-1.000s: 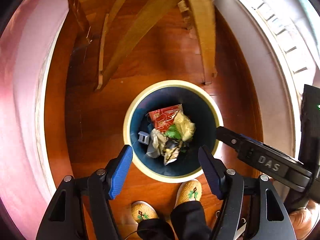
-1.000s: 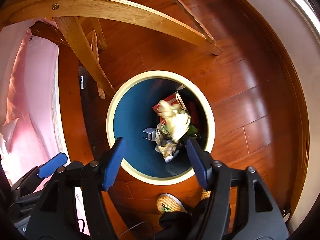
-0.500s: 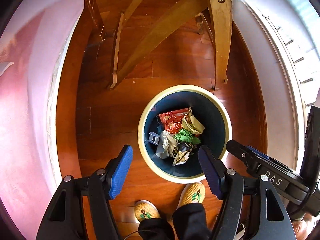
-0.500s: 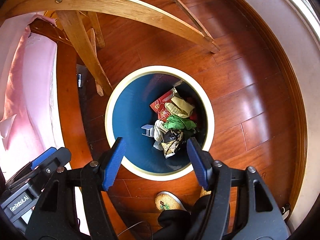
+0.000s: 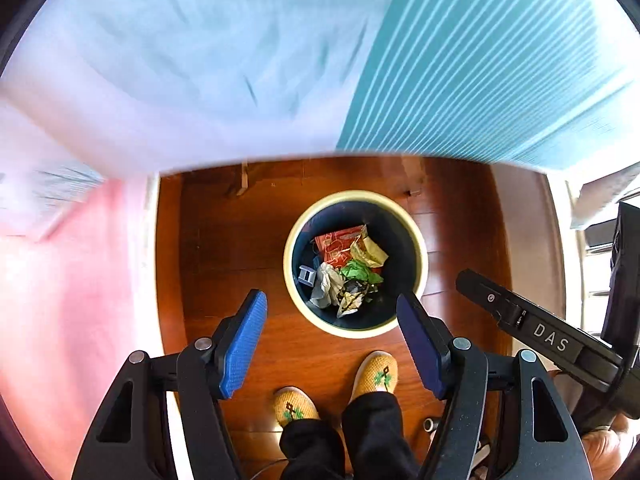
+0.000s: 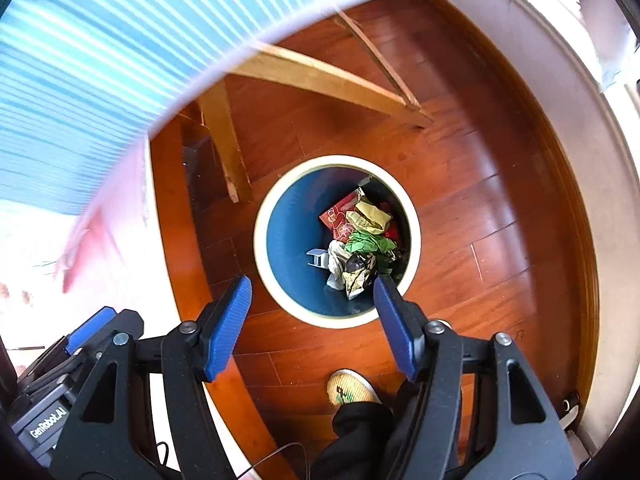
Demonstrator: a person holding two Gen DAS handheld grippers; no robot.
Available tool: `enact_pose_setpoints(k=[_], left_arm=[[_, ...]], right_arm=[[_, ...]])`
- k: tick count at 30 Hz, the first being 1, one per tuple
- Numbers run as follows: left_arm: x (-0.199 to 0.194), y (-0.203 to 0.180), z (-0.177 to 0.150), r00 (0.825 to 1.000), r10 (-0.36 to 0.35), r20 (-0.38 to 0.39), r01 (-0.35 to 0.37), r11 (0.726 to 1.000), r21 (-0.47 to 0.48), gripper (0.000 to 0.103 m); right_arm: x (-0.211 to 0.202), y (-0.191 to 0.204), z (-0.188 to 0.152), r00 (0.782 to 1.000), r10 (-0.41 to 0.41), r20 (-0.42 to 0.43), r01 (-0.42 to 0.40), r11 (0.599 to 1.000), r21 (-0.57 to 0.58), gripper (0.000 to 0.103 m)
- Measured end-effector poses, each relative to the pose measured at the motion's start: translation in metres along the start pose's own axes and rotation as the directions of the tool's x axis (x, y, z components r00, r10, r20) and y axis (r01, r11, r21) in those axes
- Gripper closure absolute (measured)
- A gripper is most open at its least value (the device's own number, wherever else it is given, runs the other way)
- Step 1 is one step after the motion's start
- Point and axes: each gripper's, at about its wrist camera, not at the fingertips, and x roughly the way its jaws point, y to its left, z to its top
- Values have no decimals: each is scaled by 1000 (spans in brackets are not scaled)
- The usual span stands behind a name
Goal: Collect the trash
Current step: 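Raise both tools back up over the table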
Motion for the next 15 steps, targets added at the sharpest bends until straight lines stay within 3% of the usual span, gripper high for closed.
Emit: enact_pose_setpoints(k=[9,15], left_arm=[[-137,-12,8,992,-17,124,13,999,33,34],[-240,-25,18,968,-57,245,34,995,95,34]], right_arm=[[-127,47,-6,994,48,100,-46,999,-25,42],[-219,81,-5,976,66,206,-53,996,-72,42]])
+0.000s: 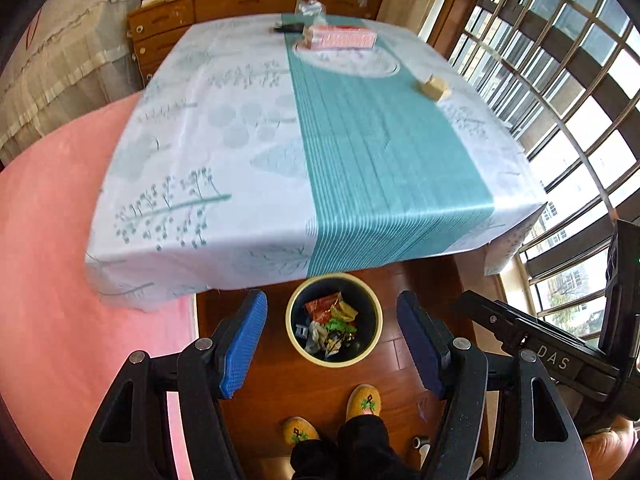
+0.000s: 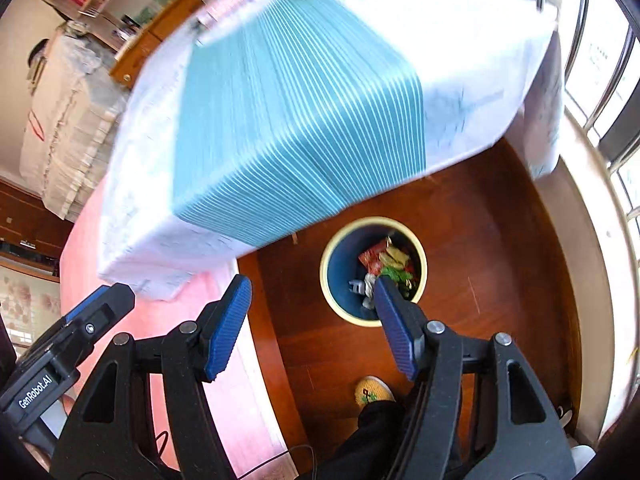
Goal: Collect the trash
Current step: 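Raise both tools back up over the table, then grasp the beige folded paper with the right tool while the left tool grasps the strawberry milk carton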
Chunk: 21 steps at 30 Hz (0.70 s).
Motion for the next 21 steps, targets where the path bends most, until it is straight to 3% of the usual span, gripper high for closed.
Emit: enact_pose_setpoints(k=[6,13,18,21], left_arm=[[-82,-15,32,992,-34,124,27,998,58,34],[-144,-22,75,974,-42,224,19,995,103,34],[-165,-26,103,959,-34,280,4,994,106,34],[-160,-28,117,961,-19,277,-13,993,113,34]], right_arm=[[-84,30,29,990,-18,139,29,997,-77,42],[-154,53,62,963,-32,268,71,988,-135,42],[-172,65,89,947,-44,319,103,980,-171,42],[-166,68,108,945,-49,323,115,975,-188,42]])
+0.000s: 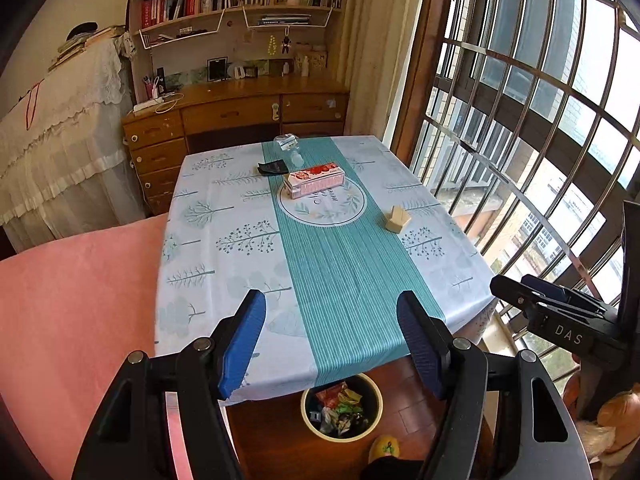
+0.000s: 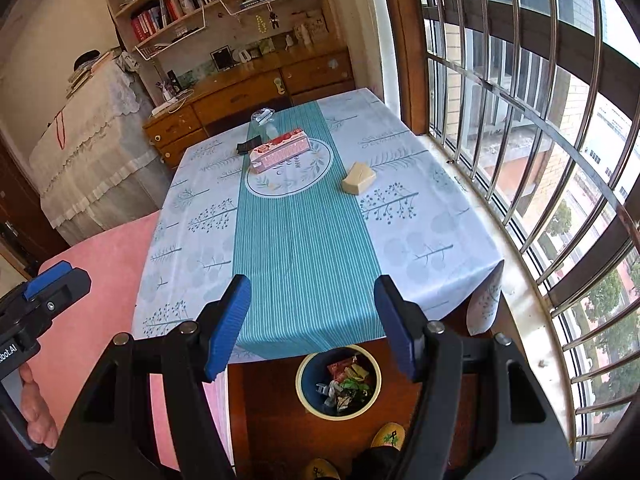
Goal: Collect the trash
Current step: 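Grasp the beige folded paper with the right tool while the left tool grasps the strawberry milk carton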
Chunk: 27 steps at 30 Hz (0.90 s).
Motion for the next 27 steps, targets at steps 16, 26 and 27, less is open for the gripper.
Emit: enact_pose_setpoints(k=[16,26,27], left_arm=[[215,-10,92,989,64,-131,-75,994,-82,34],[340,-21,132,953,122,-279,-170,973,-154,34],[348,-19,132,948,125,-293,-177,971,-159,34]], right_arm=[[233,-63,108,984,35,-176,-77,970,-232,37],[369,-76,131,943,23,-332,-188,860,-475,33],[377,-76,130,939,21,-342,-199,847,-492,33]])
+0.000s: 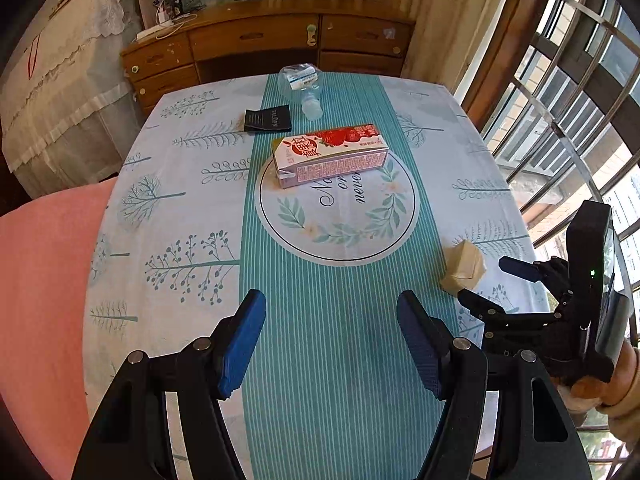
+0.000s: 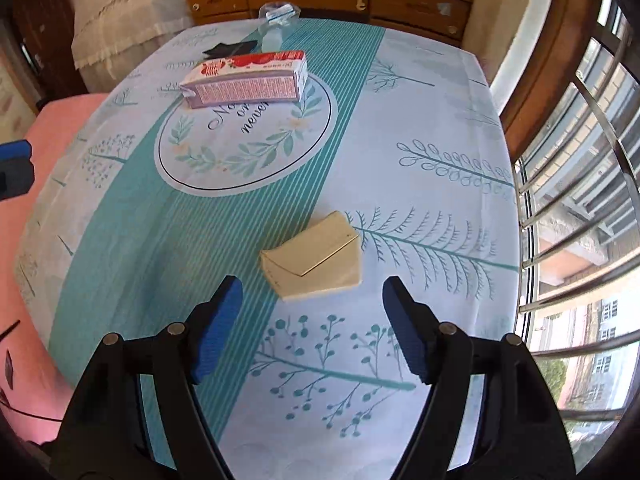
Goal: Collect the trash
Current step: 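Grasp the beige folded paper with the right tool while the left tool grasps the strawberry milk carton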
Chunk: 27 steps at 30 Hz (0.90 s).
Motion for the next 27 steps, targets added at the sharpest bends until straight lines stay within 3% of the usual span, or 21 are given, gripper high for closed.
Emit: enact_pose_setpoints(k=[6,9,12,14,22,27], left_arm=[[37,10,13,998,39,-59,-41,998,-42,34],[46,14,24,997,48,-67,-53,997,-61,34],[48,18,35,996,60,-62,-63,996,-58,34],[51,19,45,996,68,-56,-71,997,-44,34],[73,14,103,993,115,-10,-113,988,107,34],[103,1,136,988,157,6,-152,947,283,34]], right_arm=[[30,-13,13,997,69,-30,-71,997,-42,33],[33,-16,18,997,82,0,-82,993,-86,32],[33,-17,23,996,80,29,-76,990,-119,43],[32,-18,24,996,76,39,-71,989,-128,44],[40,-34,49,996,74,54,-72,996,-44,44],[51,-49,75,992,98,77,-102,993,58,44]])
